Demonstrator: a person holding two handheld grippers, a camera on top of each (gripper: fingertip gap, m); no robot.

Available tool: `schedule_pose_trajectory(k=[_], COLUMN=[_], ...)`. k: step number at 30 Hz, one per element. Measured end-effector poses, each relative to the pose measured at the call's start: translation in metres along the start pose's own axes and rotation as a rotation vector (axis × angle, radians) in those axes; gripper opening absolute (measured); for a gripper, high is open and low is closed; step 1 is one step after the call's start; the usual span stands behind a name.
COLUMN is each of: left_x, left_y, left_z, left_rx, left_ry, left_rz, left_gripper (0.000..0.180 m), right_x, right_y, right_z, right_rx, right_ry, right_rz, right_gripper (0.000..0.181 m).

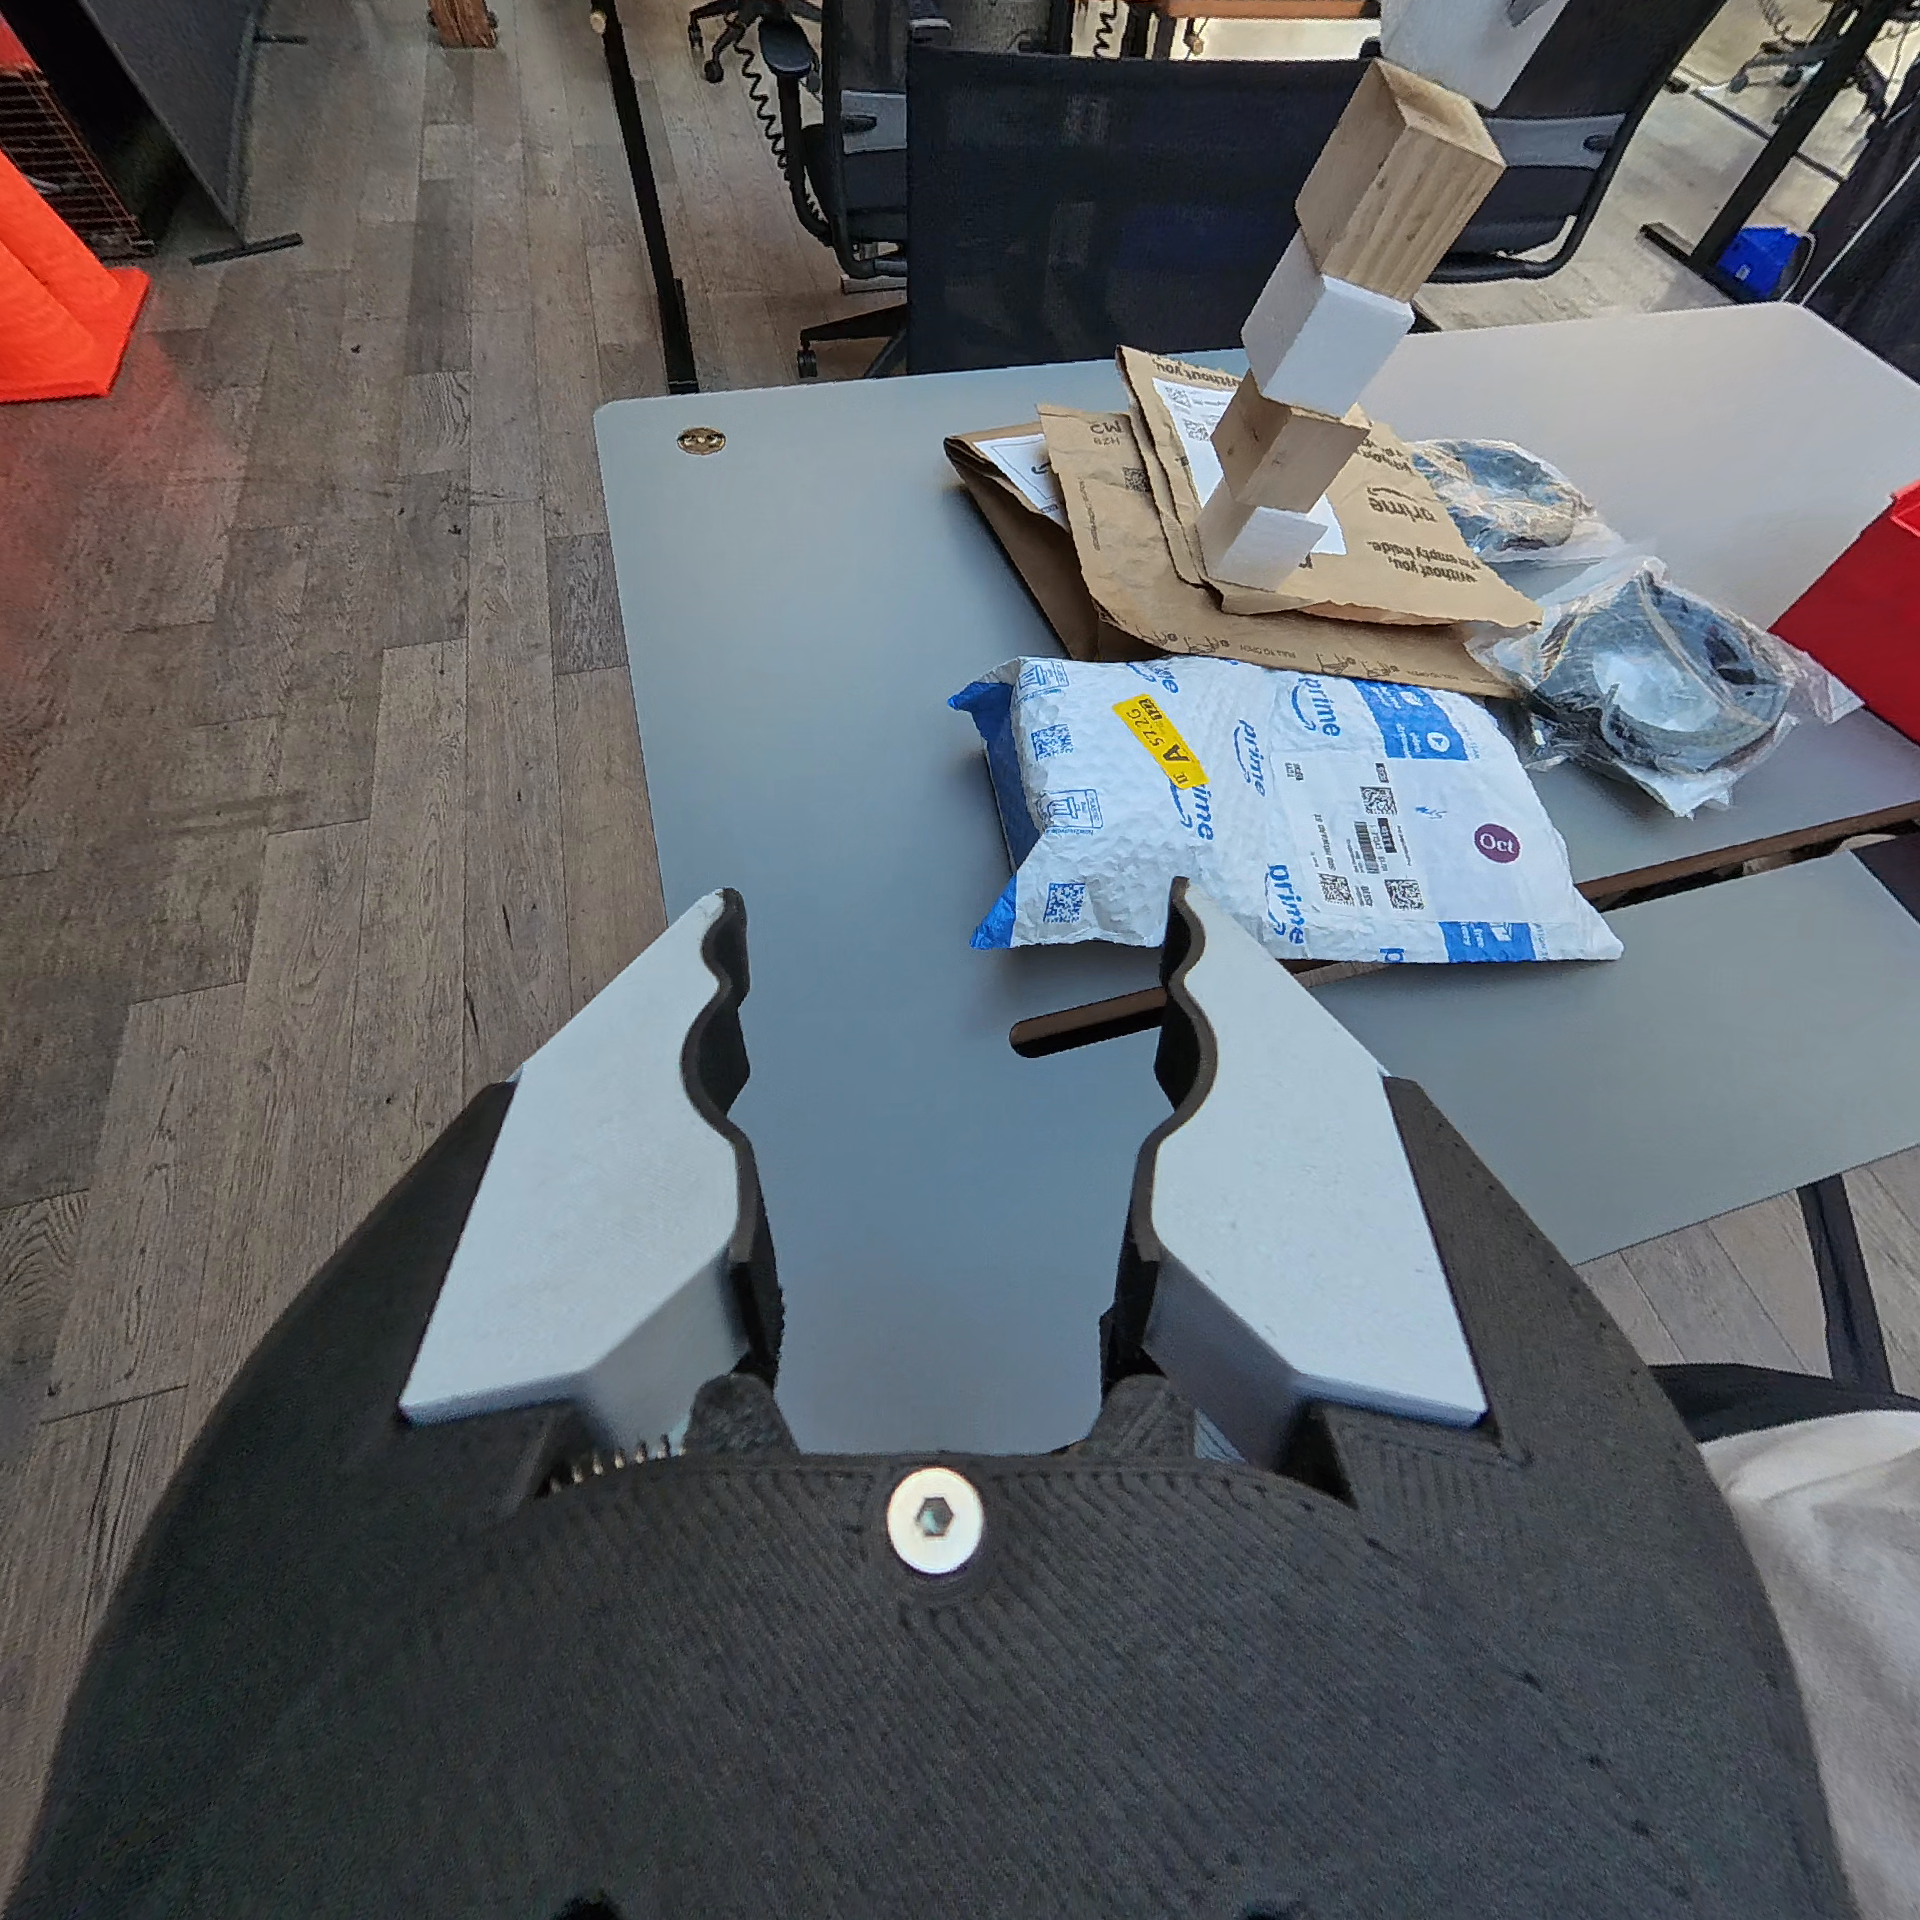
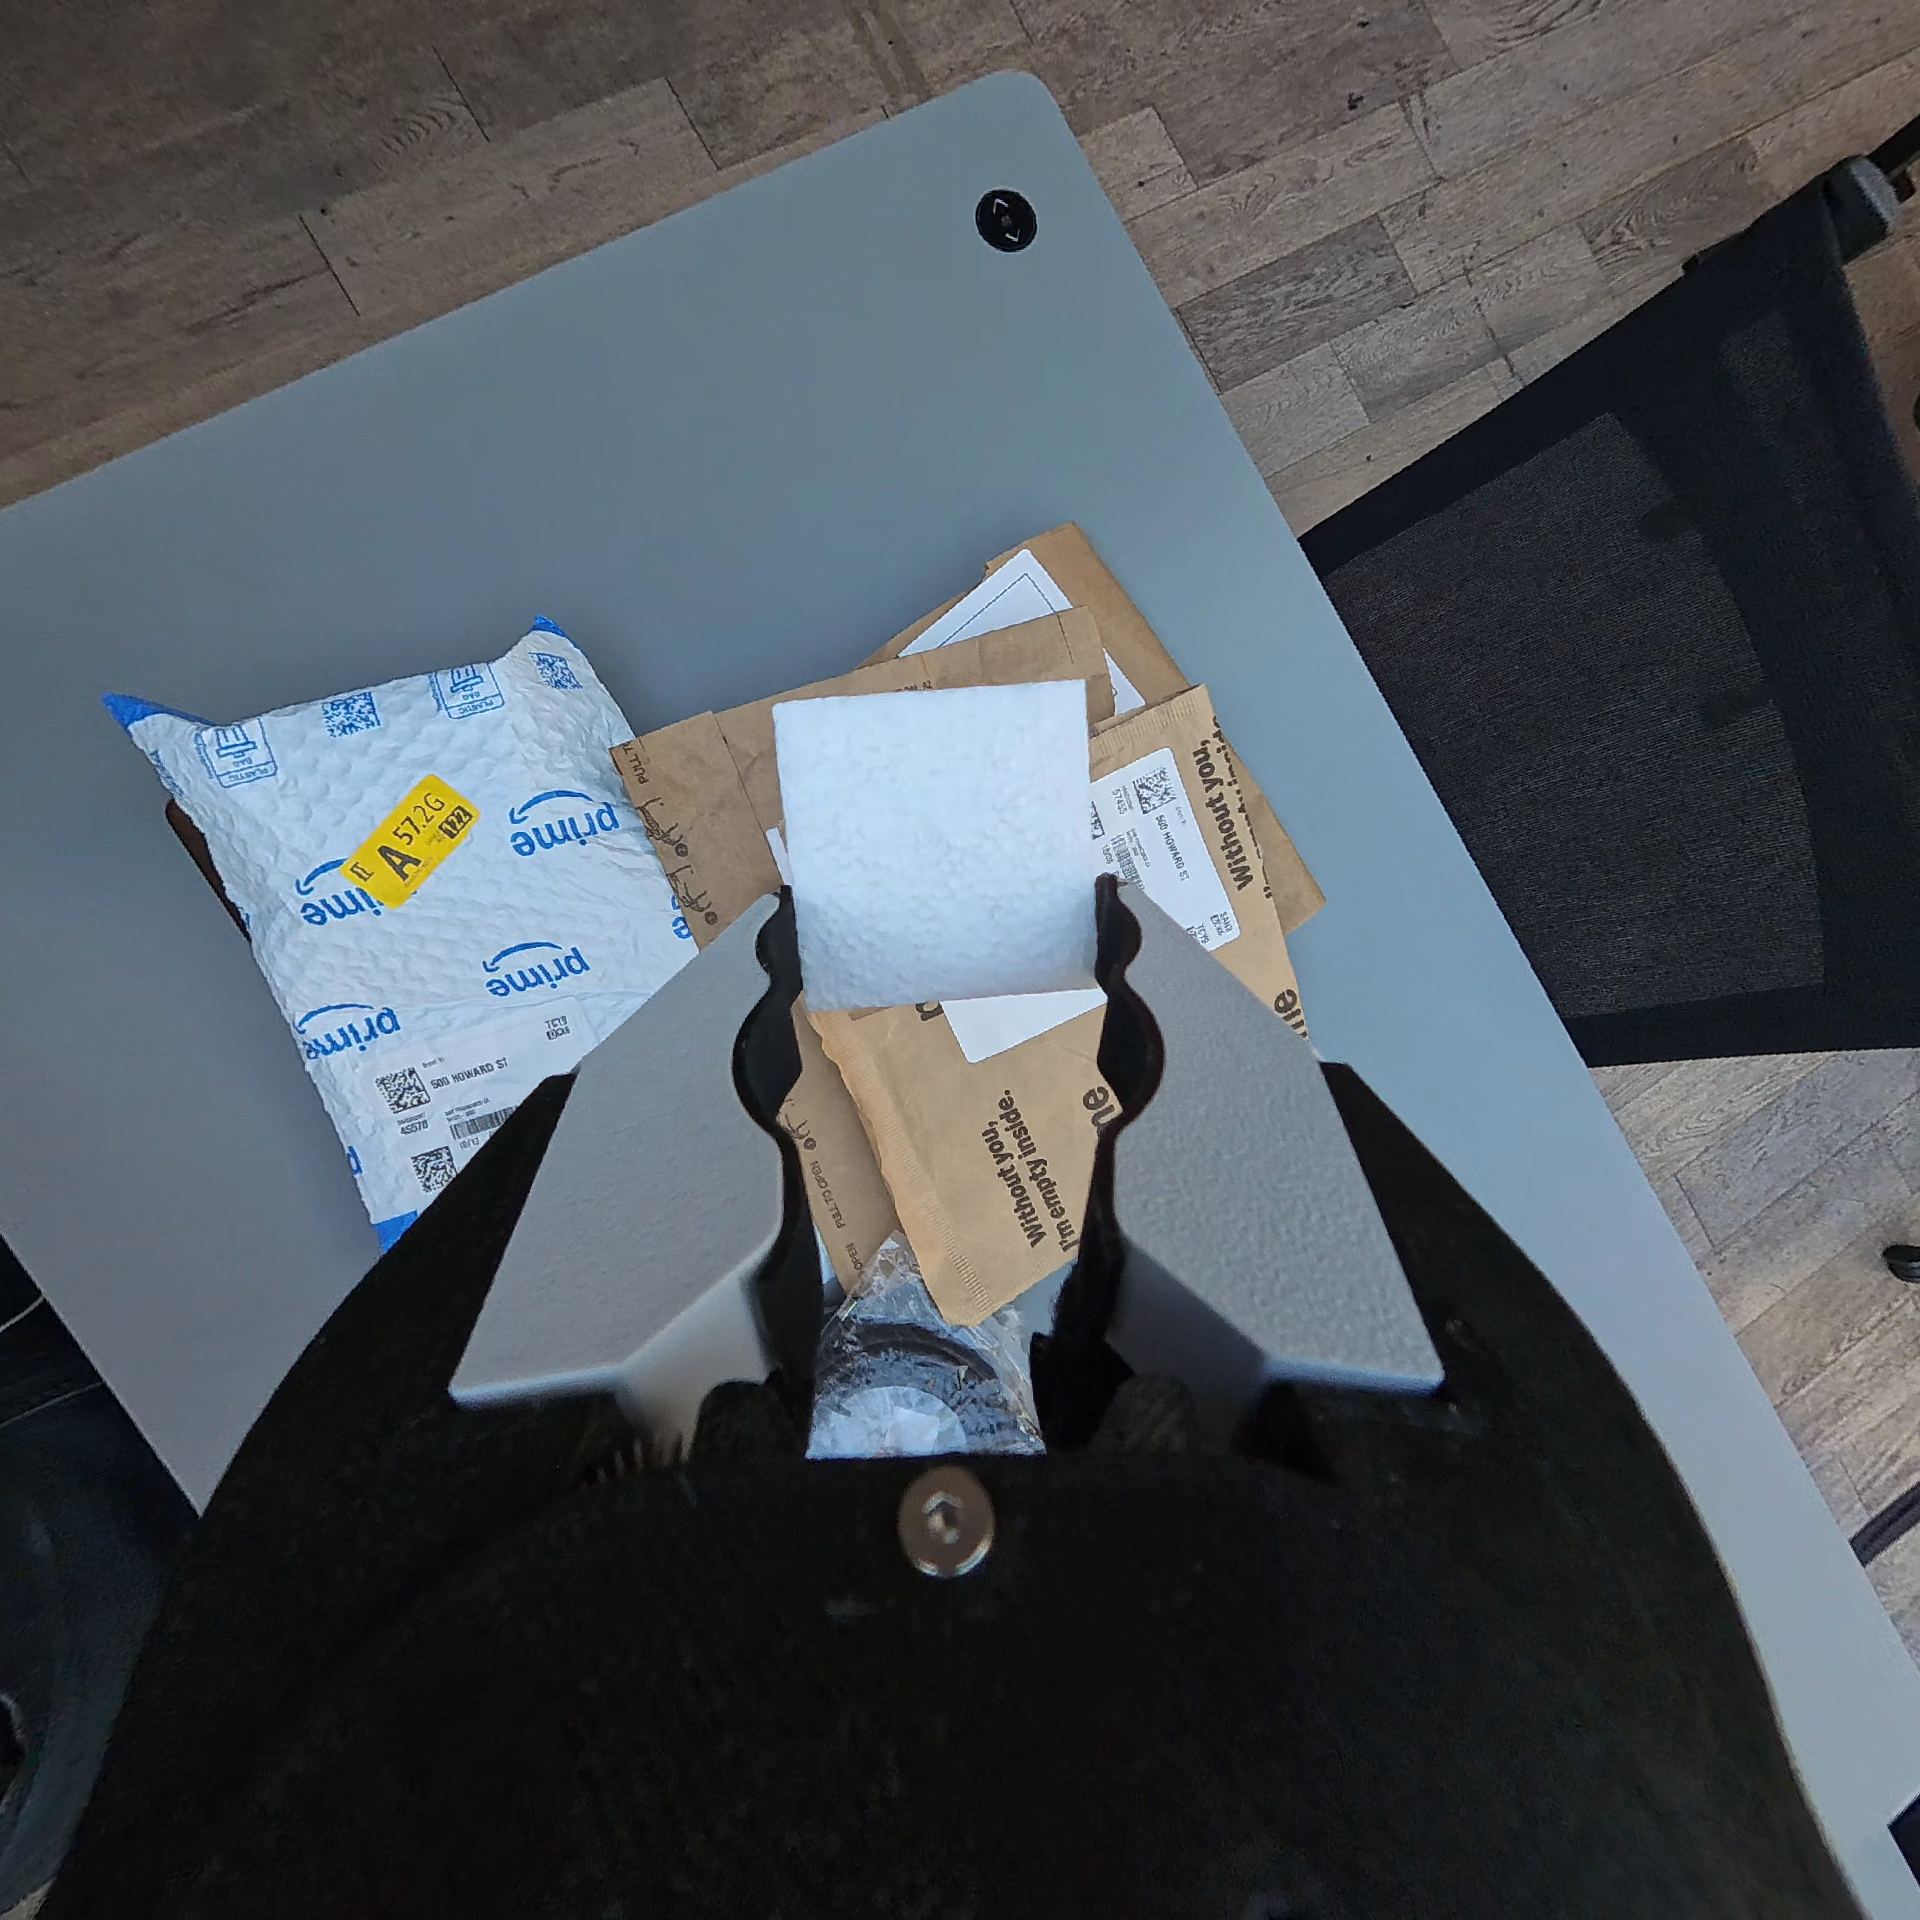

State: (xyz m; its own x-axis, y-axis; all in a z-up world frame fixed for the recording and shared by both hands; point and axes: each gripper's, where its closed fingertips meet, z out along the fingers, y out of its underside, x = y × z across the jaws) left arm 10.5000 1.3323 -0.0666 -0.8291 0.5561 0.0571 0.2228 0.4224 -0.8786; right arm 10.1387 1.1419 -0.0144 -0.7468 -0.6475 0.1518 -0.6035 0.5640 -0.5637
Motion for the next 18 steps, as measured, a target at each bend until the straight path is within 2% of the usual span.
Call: schedule_pose_trajectory(k=[18], left_x=[0.0025], left_y=[0.0], left_z=[0.0044], left_rx=[-0.025], left_ry=[-0.03], left_rz=[0.025], left_gripper=[0.077], right_x=[0.0003], right_y=[0.0038], right_z=[0.0071], right_rx=[0.018], right_ry=[-0.039], right_rz=[-0.002], right_gripper=[0.056])
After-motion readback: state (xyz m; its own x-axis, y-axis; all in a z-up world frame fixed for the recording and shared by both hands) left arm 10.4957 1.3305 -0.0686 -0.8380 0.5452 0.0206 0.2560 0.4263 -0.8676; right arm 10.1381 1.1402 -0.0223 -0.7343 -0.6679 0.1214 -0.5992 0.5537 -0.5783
